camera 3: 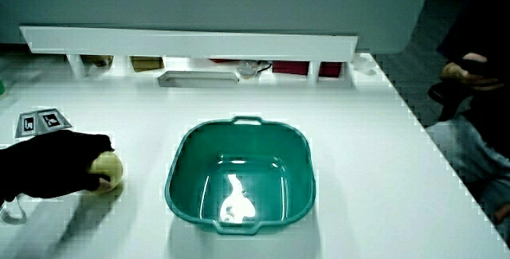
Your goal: Place pear on desk
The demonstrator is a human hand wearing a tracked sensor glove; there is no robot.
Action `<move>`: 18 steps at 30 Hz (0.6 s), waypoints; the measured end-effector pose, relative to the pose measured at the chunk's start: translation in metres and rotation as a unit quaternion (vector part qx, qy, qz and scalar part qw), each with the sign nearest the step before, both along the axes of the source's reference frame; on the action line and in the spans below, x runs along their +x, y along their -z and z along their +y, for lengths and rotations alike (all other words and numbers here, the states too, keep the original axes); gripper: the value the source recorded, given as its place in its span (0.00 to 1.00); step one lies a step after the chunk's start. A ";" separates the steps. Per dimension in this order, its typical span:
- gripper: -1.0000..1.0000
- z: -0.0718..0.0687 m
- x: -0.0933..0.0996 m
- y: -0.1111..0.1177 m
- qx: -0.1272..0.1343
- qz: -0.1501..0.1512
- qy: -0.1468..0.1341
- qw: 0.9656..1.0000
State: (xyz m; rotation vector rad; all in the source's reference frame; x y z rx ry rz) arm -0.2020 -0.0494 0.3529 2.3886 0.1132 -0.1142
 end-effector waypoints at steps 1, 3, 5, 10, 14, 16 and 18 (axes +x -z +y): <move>0.00 0.005 0.002 0.005 0.015 0.003 -0.012 1.000; 0.00 0.014 0.008 0.011 0.033 0.001 -0.041 0.999; 0.00 0.023 0.010 0.013 0.055 0.010 -0.059 0.997; 0.00 0.052 0.026 0.020 0.068 0.039 -0.112 0.991; 0.00 0.074 0.049 0.040 0.065 0.063 -0.142 0.986; 0.00 0.084 0.057 0.044 0.044 0.077 -0.147 0.985; 0.00 0.094 0.063 0.044 0.050 0.068 -0.172 0.981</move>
